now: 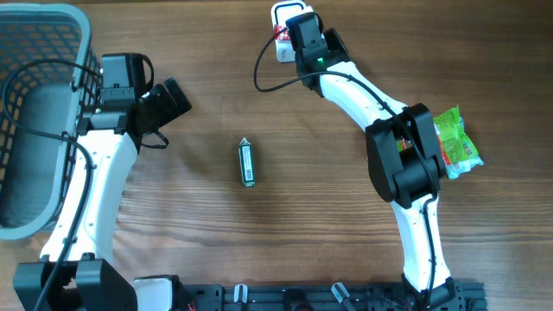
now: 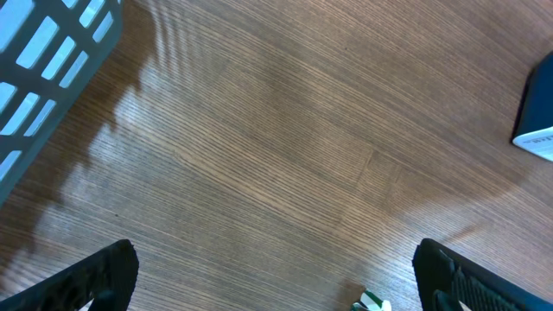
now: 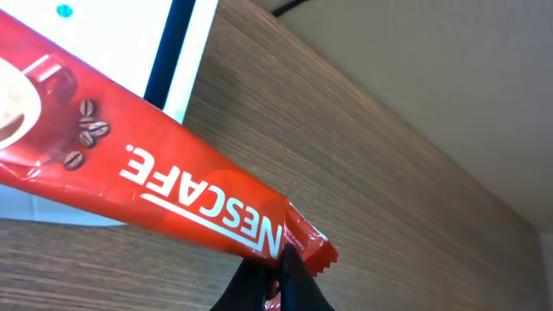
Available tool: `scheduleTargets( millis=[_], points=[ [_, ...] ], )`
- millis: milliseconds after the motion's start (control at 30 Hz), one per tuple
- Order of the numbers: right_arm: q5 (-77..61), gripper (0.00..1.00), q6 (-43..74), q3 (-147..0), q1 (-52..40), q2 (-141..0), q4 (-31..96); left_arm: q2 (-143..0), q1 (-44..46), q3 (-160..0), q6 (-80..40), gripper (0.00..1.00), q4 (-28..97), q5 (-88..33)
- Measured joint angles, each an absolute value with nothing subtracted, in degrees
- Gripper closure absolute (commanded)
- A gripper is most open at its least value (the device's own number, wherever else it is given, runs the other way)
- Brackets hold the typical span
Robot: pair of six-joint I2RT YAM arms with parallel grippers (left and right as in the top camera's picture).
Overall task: Scan the item barcode
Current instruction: 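Present the Nescafe stick to the white scanner with right gripper, then carry the Nescafe stick right and release it near the Kleenex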
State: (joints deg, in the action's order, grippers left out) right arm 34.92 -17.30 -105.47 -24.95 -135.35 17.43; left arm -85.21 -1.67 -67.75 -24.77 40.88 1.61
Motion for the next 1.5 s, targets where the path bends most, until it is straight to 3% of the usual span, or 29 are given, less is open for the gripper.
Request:
scheduleTargets(
  millis=[367, 633, 900, 1133, 1267, 1500],
  points=[
    [31.42, 0.96, -17.5, -115.77, -23.68, -135.83, 31.31, -85.23, -1.67, -67.75, -24.77, 0.0, 40.88, 1.61],
    [23.03, 0.96, -7.27, -115.74, -22.37, -134.32, 39.24, -85.23, -1.67, -67.75, -24.77, 0.0, 40.95, 1.61],
    [6.74, 0.93, 4.71, -116.84, -22.39, -102.37, 74.32, -85.23, -1.67, -67.75, -24.77, 0.0, 40.88, 1.61],
    [3.84, 0.92, 11.68, -111.68, -22.41, -98.72, 84.88, -85.23, -1.67, -67.75, -24.77, 0.0, 40.91, 1.61],
    [5.58, 0.94, 17.89, -99.94, -22.41, -95.0, 85.93, -85.23, -1.67, -67.75, -24.77, 0.0, 40.88, 1.61],
    [11.9, 0.96, 24.05, -75.18, -22.2, -94.65, 68.84, -85.23, -1.67, -67.75, -24.77, 0.0, 40.88, 1.63]
  ],
)
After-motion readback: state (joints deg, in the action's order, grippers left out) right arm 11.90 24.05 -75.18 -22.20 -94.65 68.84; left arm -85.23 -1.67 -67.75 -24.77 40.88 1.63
